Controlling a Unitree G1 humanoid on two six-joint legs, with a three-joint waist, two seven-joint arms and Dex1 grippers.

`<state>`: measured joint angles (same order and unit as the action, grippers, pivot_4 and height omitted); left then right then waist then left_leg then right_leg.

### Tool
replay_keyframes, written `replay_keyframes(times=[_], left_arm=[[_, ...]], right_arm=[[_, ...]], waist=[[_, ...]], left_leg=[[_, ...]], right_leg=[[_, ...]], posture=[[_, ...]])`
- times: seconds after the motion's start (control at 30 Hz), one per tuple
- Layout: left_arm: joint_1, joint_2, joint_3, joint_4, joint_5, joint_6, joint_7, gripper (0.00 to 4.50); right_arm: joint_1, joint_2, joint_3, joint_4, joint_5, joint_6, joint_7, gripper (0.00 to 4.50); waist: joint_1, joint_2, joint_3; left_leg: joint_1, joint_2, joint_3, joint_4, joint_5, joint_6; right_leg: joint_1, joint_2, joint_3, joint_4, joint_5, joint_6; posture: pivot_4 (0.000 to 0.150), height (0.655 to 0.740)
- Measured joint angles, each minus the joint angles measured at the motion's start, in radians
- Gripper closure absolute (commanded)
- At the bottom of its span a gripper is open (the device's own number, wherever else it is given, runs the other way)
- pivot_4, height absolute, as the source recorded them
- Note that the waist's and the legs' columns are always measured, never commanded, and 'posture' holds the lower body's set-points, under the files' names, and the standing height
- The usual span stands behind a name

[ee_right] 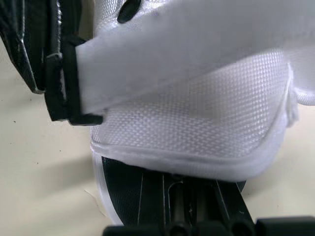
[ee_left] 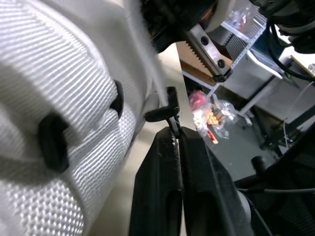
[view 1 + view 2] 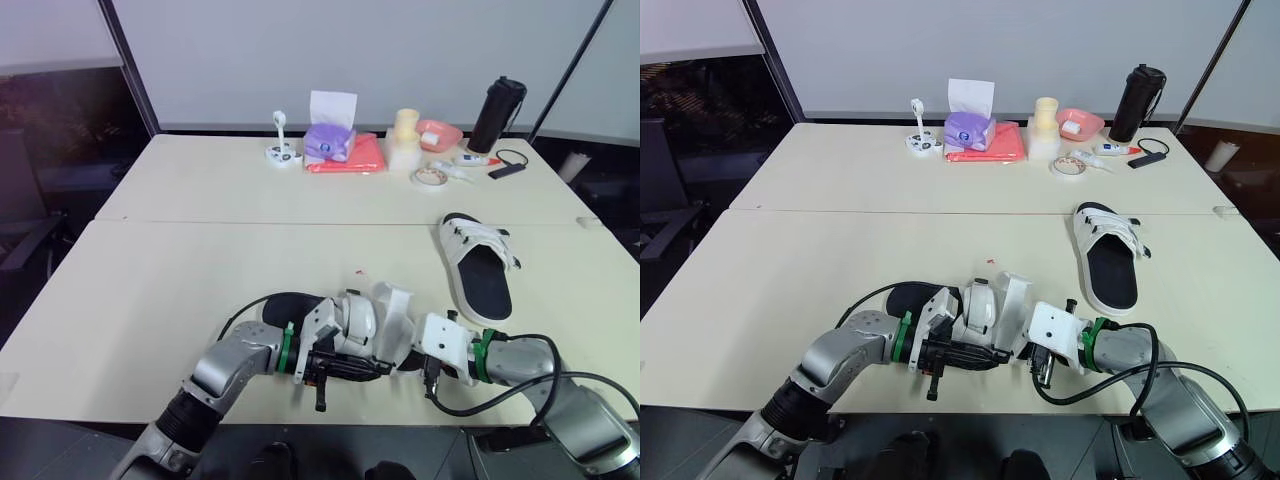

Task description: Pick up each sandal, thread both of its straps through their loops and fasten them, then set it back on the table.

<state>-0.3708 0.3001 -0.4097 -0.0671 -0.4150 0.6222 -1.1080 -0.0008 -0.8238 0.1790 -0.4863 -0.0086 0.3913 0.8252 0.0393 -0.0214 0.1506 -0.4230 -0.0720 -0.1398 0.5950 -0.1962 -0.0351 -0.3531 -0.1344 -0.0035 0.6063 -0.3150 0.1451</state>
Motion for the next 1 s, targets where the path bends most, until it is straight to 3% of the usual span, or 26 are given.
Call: replay_keyframes(times=[0.27,0.8,1.0], left_arm=[[0.002,0.007,0.001,-0.007,-0.004,0.019,0.007,4.47],[0.006,0.284,-0.109,-0.112,-0.036,0.112,-0.246,4.47],[0.046,0.341,-0.103,-0.172,-0.054,0.003,-0.349,4.47]], right_arm=[[0.000,0.000,0.000,0.000,0.000,0.000,0.000,4.50],[-0.001,0.001,0.001,0.001,0.002,0.000,0.000,4.50],[-0.001,0.000,0.001,0.001,0.002,0.000,0.000,4.50]], waist=[[0.001,0.000,0.000],[0.000,0.001,0.000],[0.000,0.002,0.000]], left_leg=[[0.000,0.000,0.000,0.000,0.000,0.000],[0.001,0.001,0.000,0.000,0.000,0.000],[0.001,0.001,0.000,0.000,0.000,0.000]], right_leg=[[-0.001,0.000,0.000,0.004,0.000,0.000],[-0.002,0.000,0.000,0.006,-0.001,-0.001],[-0.002,-0.001,0.001,0.006,-0.001,-0.001]], posture=[[0.150,0.7400],[0.150,0.7400],[0.150,0.7400]])
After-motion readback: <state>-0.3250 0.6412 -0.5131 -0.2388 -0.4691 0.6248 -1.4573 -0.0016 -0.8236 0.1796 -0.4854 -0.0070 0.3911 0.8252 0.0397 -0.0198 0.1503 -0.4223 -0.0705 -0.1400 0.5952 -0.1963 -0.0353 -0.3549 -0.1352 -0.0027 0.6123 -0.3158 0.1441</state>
